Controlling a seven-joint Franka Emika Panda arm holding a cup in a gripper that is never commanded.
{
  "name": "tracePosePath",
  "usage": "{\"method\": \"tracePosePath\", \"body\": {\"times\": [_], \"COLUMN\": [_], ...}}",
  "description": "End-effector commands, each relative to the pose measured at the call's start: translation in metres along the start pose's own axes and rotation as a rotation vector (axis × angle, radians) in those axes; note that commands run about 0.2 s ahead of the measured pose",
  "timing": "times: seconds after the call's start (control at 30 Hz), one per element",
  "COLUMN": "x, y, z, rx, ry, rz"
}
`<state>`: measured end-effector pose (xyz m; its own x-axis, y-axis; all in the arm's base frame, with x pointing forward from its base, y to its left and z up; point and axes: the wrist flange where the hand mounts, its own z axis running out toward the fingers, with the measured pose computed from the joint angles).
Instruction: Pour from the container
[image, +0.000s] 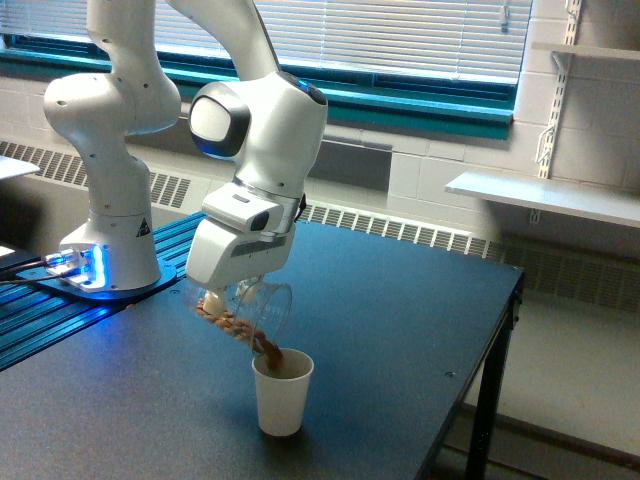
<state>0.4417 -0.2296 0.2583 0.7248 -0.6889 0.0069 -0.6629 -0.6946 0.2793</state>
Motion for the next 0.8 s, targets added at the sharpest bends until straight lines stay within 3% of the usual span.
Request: {"method": "tracePosePath", "body": {"times": [0.03,0.8], "x": [0.0034,0.0108], "y": [-0.0021,-0.0014], "z": [-0.0032,-0.0089], "rx": [-0.008,-0.048], "ry": [-0.001,-0.012], "rz": [-0.028,-0.061]}}
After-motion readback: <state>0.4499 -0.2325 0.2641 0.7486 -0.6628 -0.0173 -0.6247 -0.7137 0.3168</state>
